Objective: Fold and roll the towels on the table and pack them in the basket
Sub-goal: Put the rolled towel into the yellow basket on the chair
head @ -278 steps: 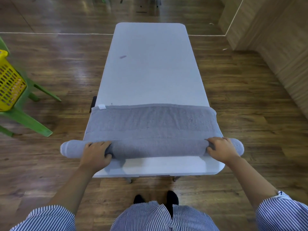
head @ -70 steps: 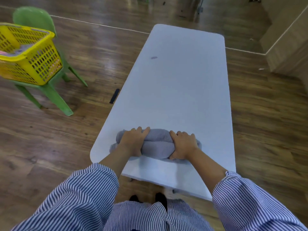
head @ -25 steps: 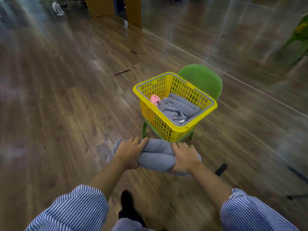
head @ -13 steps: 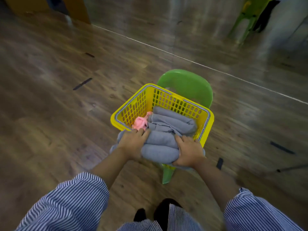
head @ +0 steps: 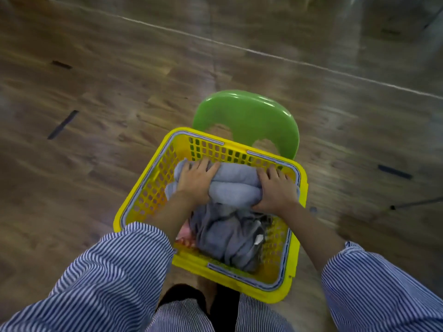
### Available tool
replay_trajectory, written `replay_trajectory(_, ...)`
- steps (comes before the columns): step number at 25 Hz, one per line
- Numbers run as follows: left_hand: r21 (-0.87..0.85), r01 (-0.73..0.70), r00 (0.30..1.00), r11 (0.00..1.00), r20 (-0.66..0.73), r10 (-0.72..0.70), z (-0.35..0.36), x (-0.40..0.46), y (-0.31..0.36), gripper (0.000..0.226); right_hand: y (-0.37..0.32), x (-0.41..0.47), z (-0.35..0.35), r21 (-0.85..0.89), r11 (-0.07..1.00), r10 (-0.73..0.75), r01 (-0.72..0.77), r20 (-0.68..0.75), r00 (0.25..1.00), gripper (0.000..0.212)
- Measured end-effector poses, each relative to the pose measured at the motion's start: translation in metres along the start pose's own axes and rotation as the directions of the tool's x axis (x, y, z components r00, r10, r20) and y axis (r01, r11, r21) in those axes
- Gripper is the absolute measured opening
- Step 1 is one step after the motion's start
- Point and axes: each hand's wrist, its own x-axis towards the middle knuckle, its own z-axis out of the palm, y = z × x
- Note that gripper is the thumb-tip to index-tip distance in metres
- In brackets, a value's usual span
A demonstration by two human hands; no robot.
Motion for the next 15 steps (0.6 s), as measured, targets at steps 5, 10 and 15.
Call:
replay_trajectory(5, -0.045, -0.029, 0.998, 0.999, 0.061, 0.032, 0.039, 0.051, -0.005, 0.087, 0.006, 0.038, 0.039, 0.003, 0.995, 0.103, -0.104, 0.065, 0.993, 0.109)
replay_trajectory(10, -0.11, -0.02, 0.956, 0.994, 0.289, 0.051, 0.095, 0.061, 0.003, 0.091, 0.01, 0.036, 0.085, -0.047, 0.99, 0.143, -0.137, 0.211, 0.967, 0.109)
replay_trajectory(15, -0.143, -0.04, 0.942, 0.989, 0.324, 0.085, 0.108, 0.053, 0.0, 0.089, 0.0, 0.027, 0.095, -0.044, 0.986, 0.162, -0.159, 0.087, 0.983, 0.111)
